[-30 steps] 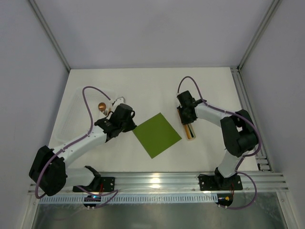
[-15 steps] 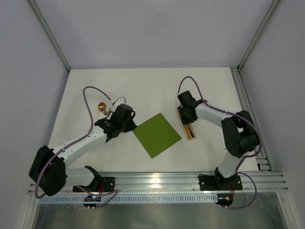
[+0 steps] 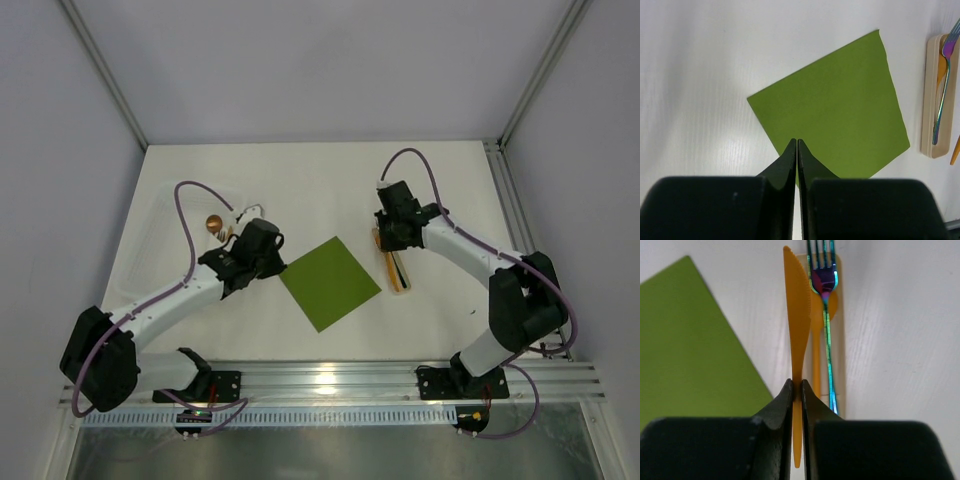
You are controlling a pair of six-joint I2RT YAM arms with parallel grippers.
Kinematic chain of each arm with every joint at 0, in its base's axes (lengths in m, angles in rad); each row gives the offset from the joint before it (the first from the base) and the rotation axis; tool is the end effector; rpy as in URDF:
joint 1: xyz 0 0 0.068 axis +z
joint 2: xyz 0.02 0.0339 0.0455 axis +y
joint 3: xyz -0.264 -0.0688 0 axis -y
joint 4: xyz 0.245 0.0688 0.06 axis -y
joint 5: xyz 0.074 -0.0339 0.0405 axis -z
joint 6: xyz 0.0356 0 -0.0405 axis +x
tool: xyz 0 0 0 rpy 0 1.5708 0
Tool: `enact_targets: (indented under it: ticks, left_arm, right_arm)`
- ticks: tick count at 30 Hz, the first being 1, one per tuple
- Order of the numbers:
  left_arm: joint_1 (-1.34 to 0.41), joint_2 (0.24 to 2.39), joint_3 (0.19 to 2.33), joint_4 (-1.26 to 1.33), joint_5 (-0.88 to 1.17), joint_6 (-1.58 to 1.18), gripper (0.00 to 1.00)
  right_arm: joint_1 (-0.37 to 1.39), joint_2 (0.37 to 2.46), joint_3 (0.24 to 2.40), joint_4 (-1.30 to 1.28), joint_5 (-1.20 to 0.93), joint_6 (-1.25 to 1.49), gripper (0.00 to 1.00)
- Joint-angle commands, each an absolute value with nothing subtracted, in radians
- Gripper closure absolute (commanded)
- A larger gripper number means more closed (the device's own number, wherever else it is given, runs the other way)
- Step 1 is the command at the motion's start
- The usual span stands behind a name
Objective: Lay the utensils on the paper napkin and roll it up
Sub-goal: Pick up the utensils from the container, then place the utensils on the napkin.
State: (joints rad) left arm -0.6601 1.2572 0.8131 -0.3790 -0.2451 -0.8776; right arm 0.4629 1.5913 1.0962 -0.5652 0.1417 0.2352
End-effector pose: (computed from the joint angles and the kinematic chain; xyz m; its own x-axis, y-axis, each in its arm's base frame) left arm 0.2102 -0.1522 0.2340 -0.7275 -0.3800 -0.5713 -0.1487 0.9002 -0.4093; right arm 0.2911 0.1397 0.2185 -0.8478 -0.1653 -0.5039 -0.1879 0.9822 -0.0060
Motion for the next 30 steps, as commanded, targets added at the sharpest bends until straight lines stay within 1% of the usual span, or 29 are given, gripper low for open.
enact_targets:
  ticks: [1,3,4,6,11,14,18,22,25,30]
  left_arm:
    - [-0.669,1.218,0.813,-0.402,-0.281,-0.857,0.99]
    - [-0.667,1.207,0.807,-0.403,-0.282,-0.854,0.99]
    - [-0.669,1.195,0.799,-0.402,-0.282,-0.85,0.99]
    - [-0.67,1.184,0.795,-0.403,-0.284,-0.845,0.99]
    - [-0.67,1.132,0.77,-0.414,-0.27,-0.839,0.99]
    - [-0.67,1.073,0.746,-0.434,-0.264,-0.844,0.99]
    - [-0.669,0.979,0.724,-0.497,-0.276,-0.862,0.99]
    - [-0.669,0.891,0.724,-0.532,-0.282,-0.864,0.99]
    - [-0.669,0.845,0.726,-0.549,-0.291,-0.854,0.97]
    - [-0.669,0.839,0.724,-0.555,-0.279,-0.839,0.96]
  right_arm:
    - [0.497,1.51,1.144,-0.508,0.007,0.438,0.96]
    - [0.552,1.508,1.123,-0.427,-0.061,0.543,0.96]
    - [0.577,1.515,1.115,-0.407,-0.074,0.637,0.96]
    - [0.638,1.531,1.106,-0.349,-0.071,0.724,0.96]
    - [0.738,1.618,1.091,-0.311,0.076,0.949,0.96]
    - [0.77,1.658,1.081,-0.275,0.127,1.021,0.96]
    - [0.799,1.697,1.1,-0.324,0.214,1.093,0.96]
    - [0.825,1.746,1.166,-0.382,0.293,1.123,0.96]
    - [0.831,1.792,1.21,-0.455,0.31,1.137,0.96]
    - [0.841,1.809,1.215,-0.472,0.301,1.075,0.96]
